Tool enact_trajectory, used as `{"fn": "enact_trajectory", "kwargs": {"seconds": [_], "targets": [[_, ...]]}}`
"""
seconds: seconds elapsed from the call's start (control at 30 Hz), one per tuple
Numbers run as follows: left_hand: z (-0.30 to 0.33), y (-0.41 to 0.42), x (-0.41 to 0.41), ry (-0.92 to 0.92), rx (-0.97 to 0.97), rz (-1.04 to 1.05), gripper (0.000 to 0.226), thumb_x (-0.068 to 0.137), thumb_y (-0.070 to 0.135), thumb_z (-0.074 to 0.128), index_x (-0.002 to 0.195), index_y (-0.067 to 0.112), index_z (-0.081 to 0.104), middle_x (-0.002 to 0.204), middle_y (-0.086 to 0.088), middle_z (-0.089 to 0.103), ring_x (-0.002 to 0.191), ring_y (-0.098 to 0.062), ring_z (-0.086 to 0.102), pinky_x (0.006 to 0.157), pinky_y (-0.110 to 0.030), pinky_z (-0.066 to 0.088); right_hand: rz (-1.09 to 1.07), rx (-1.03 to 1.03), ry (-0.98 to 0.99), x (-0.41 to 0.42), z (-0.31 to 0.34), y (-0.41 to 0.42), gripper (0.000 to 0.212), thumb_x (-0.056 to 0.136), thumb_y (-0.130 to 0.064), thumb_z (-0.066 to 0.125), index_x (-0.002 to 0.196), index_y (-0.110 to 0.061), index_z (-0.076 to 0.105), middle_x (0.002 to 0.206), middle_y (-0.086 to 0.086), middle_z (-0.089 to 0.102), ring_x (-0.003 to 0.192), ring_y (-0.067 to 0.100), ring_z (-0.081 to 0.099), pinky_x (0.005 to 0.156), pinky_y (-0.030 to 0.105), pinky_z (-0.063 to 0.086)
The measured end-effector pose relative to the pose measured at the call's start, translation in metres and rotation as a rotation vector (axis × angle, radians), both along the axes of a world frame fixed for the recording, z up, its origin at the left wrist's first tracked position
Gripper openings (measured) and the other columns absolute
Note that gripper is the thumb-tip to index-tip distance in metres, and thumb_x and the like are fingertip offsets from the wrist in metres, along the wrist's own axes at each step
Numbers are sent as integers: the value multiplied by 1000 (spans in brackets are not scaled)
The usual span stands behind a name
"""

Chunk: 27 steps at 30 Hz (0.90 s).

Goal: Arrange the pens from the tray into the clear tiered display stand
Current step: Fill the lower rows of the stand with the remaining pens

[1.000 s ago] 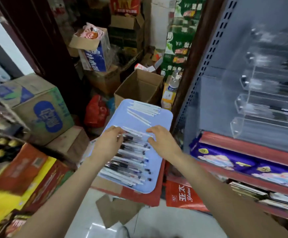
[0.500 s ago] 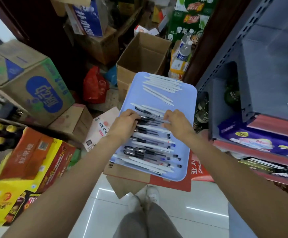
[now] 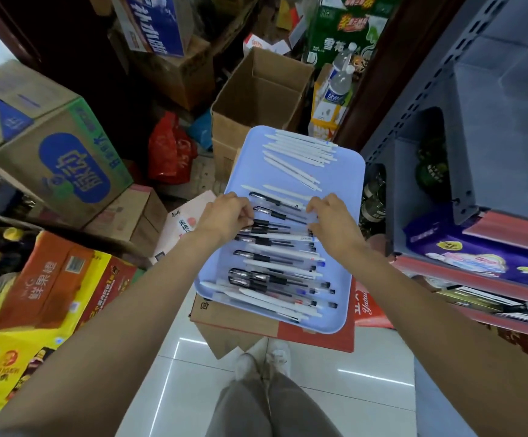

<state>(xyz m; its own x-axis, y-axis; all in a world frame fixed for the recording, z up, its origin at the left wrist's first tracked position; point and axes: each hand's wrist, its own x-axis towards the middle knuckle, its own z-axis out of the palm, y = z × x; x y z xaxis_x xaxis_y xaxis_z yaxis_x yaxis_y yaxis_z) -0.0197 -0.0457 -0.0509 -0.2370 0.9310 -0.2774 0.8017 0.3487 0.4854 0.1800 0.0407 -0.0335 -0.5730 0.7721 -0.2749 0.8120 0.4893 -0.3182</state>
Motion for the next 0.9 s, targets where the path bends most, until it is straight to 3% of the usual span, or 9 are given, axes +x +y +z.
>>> {"fn": "enact_trajectory", "kwargs": {"seconds": [0.07,0.17,0.27,0.3,0.43,0.57,0.7,0.77,0.9], "targets": [[-2,-3,0,-9,27,-7,9,89,12,60,97,13,63,102,-7,56,101,-26,54,90,-43,45,72,104,7,-1,-2,-3,29,94,-2,45,121,-10,48,119,9,43,111,25,44,82,33,44],[-2,-8,-1,-43,76,-1,9,90,12,57,98,12,62,99,-7,57,98,-25,54,88,-39,46,151,71,-32,-6,-3,-6,34,94,1,42,125,-8,50,123,9,45,118,27,41,84,38,43],[8,-16,2,-237,168,138,6,91,14,59,94,11,62,89,2,60,84,-12,56,71,-7,39,140,11,-84,-11,-3,-5,29,95,-4,43,123,-6,50,121,13,47,115,30,43,88,41,43],[11,-20,3,-331,197,200,4,89,14,61,92,11,63,85,5,61,79,-7,55,68,-6,37,132,-6,-103,-12,-3,-5,27,96,-5,44,122,-5,49,120,14,48,113,30,44,87,41,44],[13,-30,5,-707,277,448,9,84,8,67,80,16,66,76,-2,63,70,-13,55,72,-25,48,149,-20,-136,-17,1,-10,17,95,-4,44,110,-2,52,111,17,48,98,32,50,81,41,46],[21,-30,13,-1054,318,747,6,86,8,64,82,13,65,65,2,60,61,-7,54,58,-12,47,100,4,-21,-19,5,-15,12,96,-3,44,94,-4,56,94,10,44,80,29,48,74,38,44],[37,-26,23,-1285,339,814,7,90,16,60,88,11,64,68,4,59,65,-5,55,56,-13,46,-49,-5,242,-12,27,-23,16,95,-9,50,90,-3,64,88,15,64,73,28,58,72,37,49],[49,-21,31,-1298,341,788,12,93,21,56,88,14,64,82,2,61,75,-7,58,64,-17,47,-73,-18,321,-8,44,-29,15,94,-9,53,92,-3,66,88,14,67,74,26,58,72,29,45],[85,-6,45,-1427,372,752,26,99,25,43,81,13,56,102,-4,62,99,-21,60,90,-34,49,-95,-21,373,3,81,-32,15,95,-10,53,102,-1,63,97,16,65,85,27,59,83,33,47]]}}
